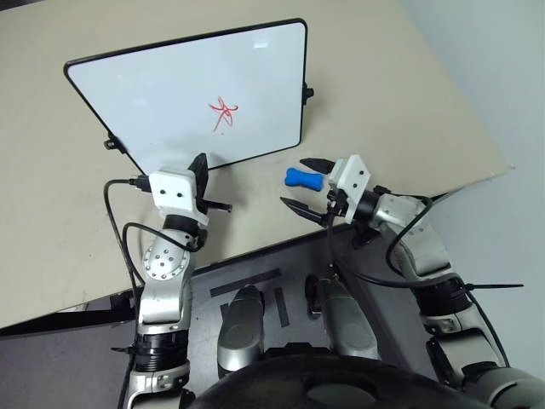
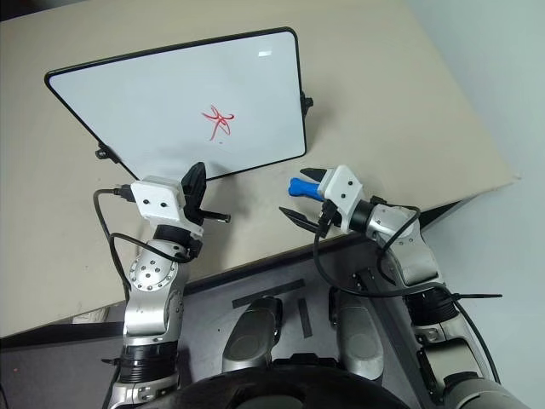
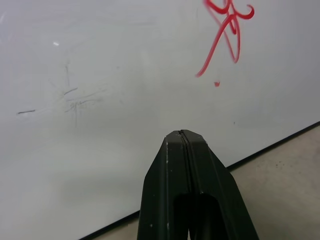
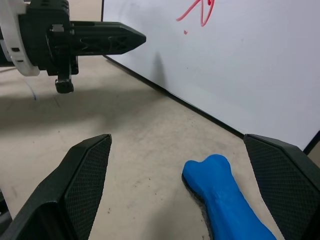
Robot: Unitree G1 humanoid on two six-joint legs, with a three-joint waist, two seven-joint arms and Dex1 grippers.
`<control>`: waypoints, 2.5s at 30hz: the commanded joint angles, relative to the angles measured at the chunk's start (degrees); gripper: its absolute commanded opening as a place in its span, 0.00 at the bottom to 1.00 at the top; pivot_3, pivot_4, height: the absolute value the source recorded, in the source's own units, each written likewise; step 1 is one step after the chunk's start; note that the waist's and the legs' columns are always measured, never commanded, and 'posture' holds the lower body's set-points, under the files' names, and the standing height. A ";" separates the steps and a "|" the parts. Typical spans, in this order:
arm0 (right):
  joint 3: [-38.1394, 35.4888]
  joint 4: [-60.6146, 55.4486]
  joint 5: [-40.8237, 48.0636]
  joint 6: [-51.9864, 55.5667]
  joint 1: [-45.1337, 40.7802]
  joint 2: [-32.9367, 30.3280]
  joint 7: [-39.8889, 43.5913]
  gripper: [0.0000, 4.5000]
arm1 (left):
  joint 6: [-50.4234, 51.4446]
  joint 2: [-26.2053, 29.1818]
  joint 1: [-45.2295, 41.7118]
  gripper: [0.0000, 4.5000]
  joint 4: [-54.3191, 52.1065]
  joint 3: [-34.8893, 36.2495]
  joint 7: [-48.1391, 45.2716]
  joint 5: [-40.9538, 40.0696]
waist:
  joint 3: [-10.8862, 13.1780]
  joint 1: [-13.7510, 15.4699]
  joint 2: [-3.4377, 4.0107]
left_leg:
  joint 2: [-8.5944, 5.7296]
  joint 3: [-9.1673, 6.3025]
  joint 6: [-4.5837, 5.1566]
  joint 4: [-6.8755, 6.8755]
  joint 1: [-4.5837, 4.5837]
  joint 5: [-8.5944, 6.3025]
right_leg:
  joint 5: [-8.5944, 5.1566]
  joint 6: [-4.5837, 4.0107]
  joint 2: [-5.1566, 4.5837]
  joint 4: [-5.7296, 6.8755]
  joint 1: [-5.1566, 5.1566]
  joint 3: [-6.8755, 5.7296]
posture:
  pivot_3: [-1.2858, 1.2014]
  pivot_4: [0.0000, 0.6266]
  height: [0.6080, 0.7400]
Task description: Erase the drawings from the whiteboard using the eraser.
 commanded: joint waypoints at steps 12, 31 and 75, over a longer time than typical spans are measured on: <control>1.97 0.07 1.74 2.30 -2.46 -1.82 6.09 0.99 | -1.67 -1.09 4.82 0.00 -3.76 0.54 2.09 0.28 | 0.00 -0.05 0.00 | 0.07 0.01 -0.02 -0.01 0.01 -0.01 | -0.05 -0.02 0.18 -0.01 0.00 0.00 | 0.52 0.24 1.00; 1.17 11.33 -0.34 0.92 -6.94 -1.85 4.49 0.91 | -2.72 -1.72 1.72 0.00 -0.27 -0.78 2.30 0.25 | 0.00 0.10 -0.01 | 0.06 -0.04 -0.03 0.02 0.03 0.00 | -0.01 -0.08 0.20 0.00 0.04 0.07 | 0.52 0.24 1.00; 10.56 60.80 -27.39 -51.99 -45.27 12.79 -13.22 0.01 | -3.87 -1.64 7.67 0.00 -3.40 1.85 3.04 -0.02 | 0.00 0.06 0.01 | 0.38 -0.11 -0.33 -0.23 -0.11 -0.20 | 0.32 -1.12 0.28 0.23 -0.59 0.01 | 0.52 0.24 1.00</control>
